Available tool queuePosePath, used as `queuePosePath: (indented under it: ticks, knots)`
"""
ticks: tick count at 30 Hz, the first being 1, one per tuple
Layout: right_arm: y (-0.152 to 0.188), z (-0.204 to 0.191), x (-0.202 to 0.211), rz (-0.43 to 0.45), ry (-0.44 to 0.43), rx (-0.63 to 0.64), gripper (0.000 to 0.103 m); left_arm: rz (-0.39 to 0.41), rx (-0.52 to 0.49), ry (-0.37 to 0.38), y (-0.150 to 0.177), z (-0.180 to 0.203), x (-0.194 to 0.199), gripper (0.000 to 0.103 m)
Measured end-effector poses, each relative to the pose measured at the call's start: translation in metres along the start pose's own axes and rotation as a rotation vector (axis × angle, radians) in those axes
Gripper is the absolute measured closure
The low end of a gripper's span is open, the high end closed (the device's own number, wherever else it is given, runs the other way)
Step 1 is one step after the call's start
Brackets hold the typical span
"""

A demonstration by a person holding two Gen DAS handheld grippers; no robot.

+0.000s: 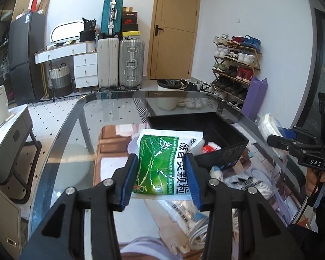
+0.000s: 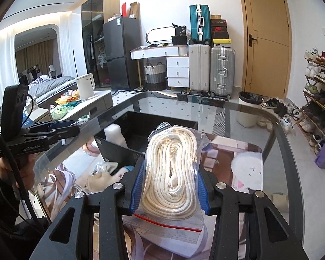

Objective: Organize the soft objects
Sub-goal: 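Carry the green packet with the left tool while the right tool brings the rope bag over the box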

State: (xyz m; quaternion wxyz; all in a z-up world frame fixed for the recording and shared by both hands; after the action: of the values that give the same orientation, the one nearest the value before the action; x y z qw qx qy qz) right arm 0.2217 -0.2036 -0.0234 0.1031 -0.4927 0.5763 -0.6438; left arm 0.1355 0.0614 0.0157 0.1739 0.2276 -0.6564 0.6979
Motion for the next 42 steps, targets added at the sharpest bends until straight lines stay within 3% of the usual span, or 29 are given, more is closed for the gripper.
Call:
queuePosePath:
  ticks: [21,42]
  knots:
    - [-0.031,-0.004,-0.047,0.010,-0.081,0.031,0.060,-0.018,-0.053,0.027,-0.023,0.034,-0.049,0.060]
    - [-0.043,0.016,-0.080,-0.027,-0.072,0.032,0.060,-0.057,-0.100,0.032,-0.038,0.051,-0.094,0.060]
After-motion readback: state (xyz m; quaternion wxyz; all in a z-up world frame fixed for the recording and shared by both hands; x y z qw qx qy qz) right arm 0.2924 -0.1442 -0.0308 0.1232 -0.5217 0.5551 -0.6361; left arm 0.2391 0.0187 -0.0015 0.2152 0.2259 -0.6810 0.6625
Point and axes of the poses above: each gripper's, at about its wrist camera, not at the fingertips, and x roughly against the way its jaws point, z to its right, y to its underside, the point moved 8 cm from there along -x, roughly the way its jaws point, and after that the axes turned 8 degrees about -y, right-handed, at the moved point
